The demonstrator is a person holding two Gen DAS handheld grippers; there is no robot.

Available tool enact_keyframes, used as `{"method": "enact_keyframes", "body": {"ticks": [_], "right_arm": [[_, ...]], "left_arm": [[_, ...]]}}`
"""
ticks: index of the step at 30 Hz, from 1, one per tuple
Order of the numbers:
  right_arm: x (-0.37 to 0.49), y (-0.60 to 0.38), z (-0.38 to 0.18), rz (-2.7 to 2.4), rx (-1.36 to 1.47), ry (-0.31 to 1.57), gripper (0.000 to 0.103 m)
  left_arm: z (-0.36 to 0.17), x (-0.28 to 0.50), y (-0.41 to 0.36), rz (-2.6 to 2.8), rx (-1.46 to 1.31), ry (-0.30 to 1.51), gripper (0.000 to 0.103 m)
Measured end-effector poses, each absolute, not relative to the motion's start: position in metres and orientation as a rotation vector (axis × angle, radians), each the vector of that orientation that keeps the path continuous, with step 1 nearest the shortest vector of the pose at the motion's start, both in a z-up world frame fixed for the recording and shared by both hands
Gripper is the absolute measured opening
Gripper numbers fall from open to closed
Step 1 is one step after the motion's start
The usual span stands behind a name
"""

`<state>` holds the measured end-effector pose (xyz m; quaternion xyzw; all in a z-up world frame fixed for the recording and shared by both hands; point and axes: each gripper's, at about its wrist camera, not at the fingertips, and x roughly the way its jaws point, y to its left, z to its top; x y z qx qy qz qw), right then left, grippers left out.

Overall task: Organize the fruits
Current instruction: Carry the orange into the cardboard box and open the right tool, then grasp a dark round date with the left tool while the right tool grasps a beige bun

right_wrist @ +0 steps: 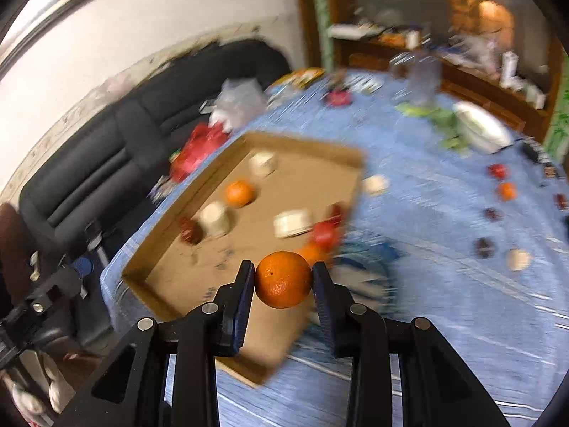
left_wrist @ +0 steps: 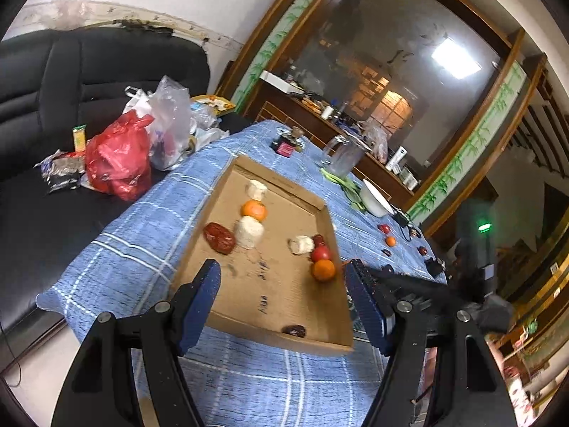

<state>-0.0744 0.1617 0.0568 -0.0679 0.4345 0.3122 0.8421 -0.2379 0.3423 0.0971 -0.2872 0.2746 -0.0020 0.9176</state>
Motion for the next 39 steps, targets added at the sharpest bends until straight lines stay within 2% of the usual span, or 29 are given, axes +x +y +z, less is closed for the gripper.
{"method": "enact_keyframes", "body": {"ticks": [7, 8, 11, 12, 17, 19, 21, 24, 28, 33, 38, 39], "right_arm": [[-0.058, 0.213, 0.011, 0.649, -0.207, 1.023, 0.037], [-0.055, 0.21, 0.013, 0.638, -0.187, 1.012, 0.041], [-0.053, 0.194, 0.028, 0.617, -0.132, 0.95, 0.071], [-0.054, 0.188, 0.034, 0.615, -0.11, 0.927, 0.073], [-0.064, 0.159, 0.069, 0.602, -0.053, 0.842, 0.073], [-0.075, 0.143, 0.086, 0.59, -0.077, 0.791, 0.073], [-0.088, 0.123, 0.1, 0.557, -0.121, 0.733, 0.073], [-0.102, 0.078, 0.117, 0.483, -0.174, 0.66, 0.075], [-0.108, 0.004, 0.132, 0.338, -0.175, 0.608, 0.077], [-0.096, -0.083, 0.129, 0.191, -0.09, 0.628, 0.077], [-0.07, -0.138, 0.101, 0.144, 0.033, 0.705, 0.076], [-0.062, -0.145, 0.093, 0.144, 0.05, 0.722, 0.07]], "left_arm": [[0.087, -0.245, 0.372, 0.029, -0.642, 0.554, 0.072], [0.087, -0.246, 0.374, 0.031, -0.646, 0.553, 0.072], [0.084, -0.246, 0.378, 0.036, -0.658, 0.557, 0.072], [0.083, -0.245, 0.377, 0.035, -0.66, 0.56, 0.072], [0.09, -0.246, 0.367, 0.018, -0.634, 0.551, 0.072], [0.096, -0.247, 0.36, 0.014, -0.603, 0.539, 0.078], [0.1, -0.247, 0.351, 0.023, -0.561, 0.537, 0.089], [0.102, -0.244, 0.335, 0.008, -0.516, 0.539, 0.093], [0.091, -0.23, 0.309, -0.057, -0.498, 0.602, 0.093], [0.077, -0.206, 0.26, -0.132, -0.432, 0.709, 0.093], [0.081, -0.182, 0.208, -0.178, -0.29, 0.753, 0.093], [0.082, -0.175, 0.199, -0.184, -0.265, 0.757, 0.093]]}}
